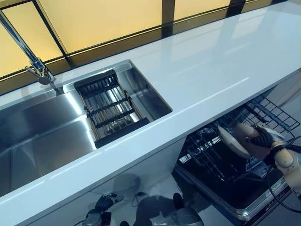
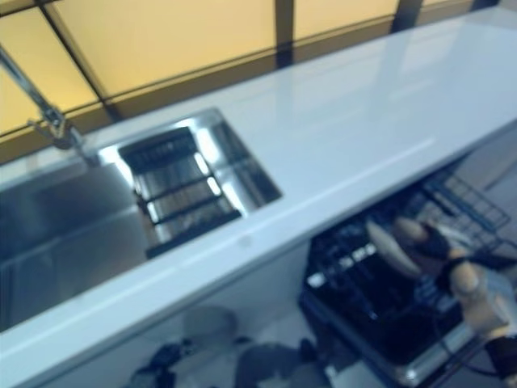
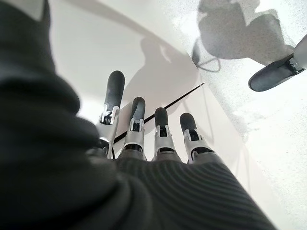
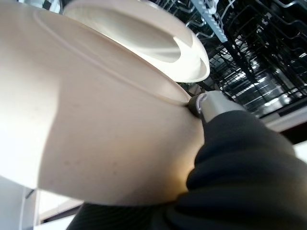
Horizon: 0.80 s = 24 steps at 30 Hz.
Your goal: Take plates into dishwasher
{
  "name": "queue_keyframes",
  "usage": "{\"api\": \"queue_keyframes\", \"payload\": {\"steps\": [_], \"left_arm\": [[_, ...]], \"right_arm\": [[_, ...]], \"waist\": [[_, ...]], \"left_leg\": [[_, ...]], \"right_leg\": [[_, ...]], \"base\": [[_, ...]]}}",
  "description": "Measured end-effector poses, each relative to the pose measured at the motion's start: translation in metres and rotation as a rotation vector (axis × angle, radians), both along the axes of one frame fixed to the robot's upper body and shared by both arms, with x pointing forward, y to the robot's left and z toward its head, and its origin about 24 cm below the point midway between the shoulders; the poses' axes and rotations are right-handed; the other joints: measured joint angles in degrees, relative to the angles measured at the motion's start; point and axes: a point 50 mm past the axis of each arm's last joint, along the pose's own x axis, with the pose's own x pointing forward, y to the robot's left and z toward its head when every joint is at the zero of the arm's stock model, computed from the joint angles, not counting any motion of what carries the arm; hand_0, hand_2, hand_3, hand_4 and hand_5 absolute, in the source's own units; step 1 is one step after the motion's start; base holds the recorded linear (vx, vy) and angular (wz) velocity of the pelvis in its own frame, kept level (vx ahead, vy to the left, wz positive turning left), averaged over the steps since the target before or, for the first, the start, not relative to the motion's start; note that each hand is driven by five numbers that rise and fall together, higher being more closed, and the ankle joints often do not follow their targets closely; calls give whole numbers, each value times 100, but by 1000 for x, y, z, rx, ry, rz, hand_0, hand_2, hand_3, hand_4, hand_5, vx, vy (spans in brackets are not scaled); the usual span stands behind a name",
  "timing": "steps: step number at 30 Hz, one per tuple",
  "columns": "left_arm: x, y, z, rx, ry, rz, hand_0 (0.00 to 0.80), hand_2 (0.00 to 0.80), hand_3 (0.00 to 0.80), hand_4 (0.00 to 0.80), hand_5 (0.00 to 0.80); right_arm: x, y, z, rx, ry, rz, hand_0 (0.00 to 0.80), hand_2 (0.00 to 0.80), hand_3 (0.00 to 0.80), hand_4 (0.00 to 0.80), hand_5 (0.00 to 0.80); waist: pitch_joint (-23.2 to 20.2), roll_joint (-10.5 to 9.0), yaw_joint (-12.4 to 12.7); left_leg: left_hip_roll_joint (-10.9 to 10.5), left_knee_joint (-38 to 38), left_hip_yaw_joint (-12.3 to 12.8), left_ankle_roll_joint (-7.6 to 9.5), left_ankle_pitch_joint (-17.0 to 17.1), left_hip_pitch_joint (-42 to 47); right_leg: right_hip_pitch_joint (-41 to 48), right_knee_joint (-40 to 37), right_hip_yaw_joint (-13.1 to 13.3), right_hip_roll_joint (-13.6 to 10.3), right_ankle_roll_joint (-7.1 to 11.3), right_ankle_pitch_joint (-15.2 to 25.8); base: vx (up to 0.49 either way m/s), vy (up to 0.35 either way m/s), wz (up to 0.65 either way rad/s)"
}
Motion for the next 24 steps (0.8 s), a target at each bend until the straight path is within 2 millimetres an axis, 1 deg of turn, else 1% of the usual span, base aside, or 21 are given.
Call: {"api": "queue_keyframes", "payload": {"steps": [2, 5, 8, 10, 11, 13, 14, 18, 19, 24], "left_arm": [[1, 0, 0, -1, -1, 0, 0, 0, 0, 0, 0], [0, 0, 0, 1, 1, 2, 0, 0, 0, 0, 0], [2, -1, 1, -1, -8, -1, 0, 0, 0, 0, 0], [6, -2, 3, -4, -22, -4, 0, 0, 0, 0, 0], [7, -2, 3, -5, -26, -5, 0, 0, 0, 0, 0], [7, -2, 3, -4, -26, -5, 0, 0, 0, 0, 0], [7, -2, 4, -4, -27, -6, 0, 0, 0, 0, 0], [8, -1, 4, -5, -30, -8, 0, 0, 0, 0, 0], [9, -1, 4, -6, -31, -9, 0, 0, 0, 0, 0], [11, -1, 5, -4, -36, -15, 0, 0, 0, 0, 0]], "right_arm": [[0, -3, -3, -1, 2, -20, 800, 800, 800, 800, 800], [8, -2, -3, -4, -7, -38, 800, 800, 800, 800, 800], [10, -5, -8, -6, -1, -65, 800, 800, 800, 800, 800], [9, -9, -12, -16, 8, -92, 800, 800, 800, 800, 800], [9, -11, -14, -17, 10, -108, 800, 800, 800, 800, 800], [12, -13, -13, -18, 3, -126, 800, 800, 800, 800, 800], [13, -14, -14, -23, 6, -137, 800, 800, 800, 800, 800], [16, -18, -16, -46, 20, -165, 800, 800, 800, 800, 800], [16, -19, -16, -53, 24, -168, 800, 800, 800, 800, 800], [18, -22, -17, -116, 47, -172, 800, 800, 800, 800, 800]], "waist": [[12, 23, 20], [31, 55, 27], [57, 102, 63], [78, 138, 173], [84, 152, 175], [104, 203, 244], [113, 223, 301], [121, 278, 386], [120, 290, 449], [154, 353, 479]], "left_leg": [[2, 0, -17, 2, 2, -4], [5, -1, -34, 5, 4, -6], [8, 0, -89, 13, 10, -14], [4, 1, -160, 18, 14, -29], [1, 1, -188, 26, 21, -51], [-17, 4, -261, 45, 38, -112], [-20, 6, -269, 46, 38, -114], [-29, 7, -341, 53, 45, -164], [-40, 9, -344, 55, 48, -183], [-66, 29, -387, 56, 53, -202]], "right_leg": [[8, 0, -14, -8, 0, 0], [17, 0, -32, -11, 0, 0], [49, -1, -92, -23, -1, -11], [67, -1, -135, -31, -3, -17], [66, -1, -159, -38, -2, -21], [49, -1, -221, -61, 0, -23], [50, -1, -226, -63, 2, -24], [54, -1, -303, -74, 4, -42], [39, -1, -306, -75, 5, -42], [46, -1, -345, -86, 11, -50]], "base": [[1, -4, 2], [-4, 0, 1], [-18, -3, 9], [-24, -3, 12], [-27, -2, 15], [-26, 0, 15], [-17, 4, 9], [-19, 10, 9], [0, 0, 0], [-5, -1, 3]]}}
